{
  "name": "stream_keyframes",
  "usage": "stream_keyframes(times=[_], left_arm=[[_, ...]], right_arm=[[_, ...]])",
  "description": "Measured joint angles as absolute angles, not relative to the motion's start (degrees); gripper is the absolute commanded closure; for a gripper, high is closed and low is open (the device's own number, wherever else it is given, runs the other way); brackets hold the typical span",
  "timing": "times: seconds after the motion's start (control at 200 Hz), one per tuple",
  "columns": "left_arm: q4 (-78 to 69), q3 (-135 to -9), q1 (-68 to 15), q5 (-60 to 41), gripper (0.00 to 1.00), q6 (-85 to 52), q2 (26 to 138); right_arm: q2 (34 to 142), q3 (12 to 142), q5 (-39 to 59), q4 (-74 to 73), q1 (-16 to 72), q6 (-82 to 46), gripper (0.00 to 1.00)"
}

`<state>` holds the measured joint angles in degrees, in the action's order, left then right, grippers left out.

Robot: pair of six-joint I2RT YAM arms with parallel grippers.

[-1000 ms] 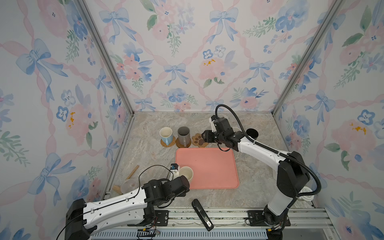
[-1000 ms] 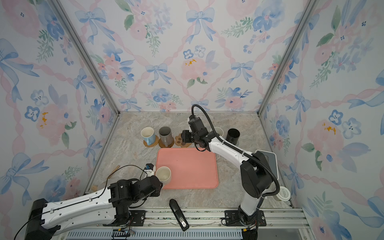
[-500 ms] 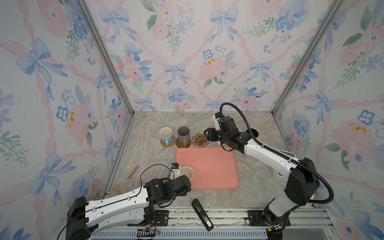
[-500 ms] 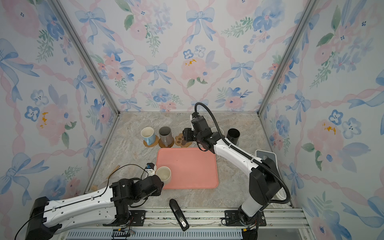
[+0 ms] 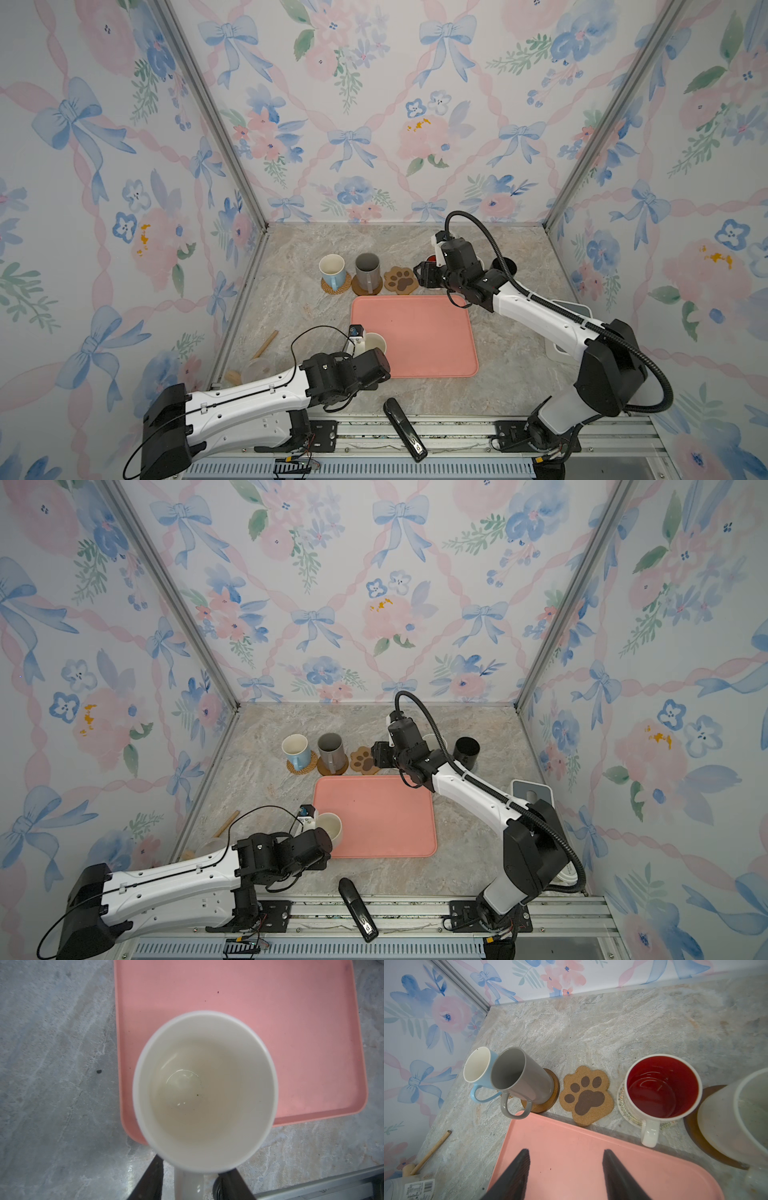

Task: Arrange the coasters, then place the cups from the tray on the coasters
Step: 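Lift the cream mug with the left gripper and carry it toward the paw-shaped coaster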

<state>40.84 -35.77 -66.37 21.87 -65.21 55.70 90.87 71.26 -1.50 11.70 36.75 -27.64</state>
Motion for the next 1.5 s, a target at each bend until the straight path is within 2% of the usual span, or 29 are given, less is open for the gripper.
stream_keyframes(times=[0.5,0.905,1.07,1.21,1.305,1.39,1.5], left_arm=[[40.84,-36.03,-66.37,22.85,0.58,-65.28,59.68],[40.84,-36.75,-66.3,24.71,0.64,-65.87,62.41],[40.82,-36.95,-66.3,24.69,0.71,-66.08,63.64],[40.82,-36.99,-66.26,24.71,0.83,-66.39,64.03],[40.66,-37.04,-66.26,24.73,0.87,-66.57,64.03],[40.91,-37.08,-66.08,24.77,1.0,-66.76,64.01],[41.06,-37.19,-66.0,25.1,1.0,-66.7,64.01]], right_arm=[[88.16,68.71,-1.26,9.93,35.59,-27.66,0.41],[86.78,67.26,-0.34,9.52,34.61,-27.68,0.41],[86.78,67.26,0.25,9.32,34.57,-27.68,0.41],[86.78,67.24,0.47,9.23,34.57,-27.7,0.41],[86.76,67.2,0.47,9.17,34.54,-27.73,0.41],[86.59,66.92,0.56,9.19,34.54,-27.73,0.41],[86.17,66.48,0.91,9.17,34.54,-27.73,0.42]])
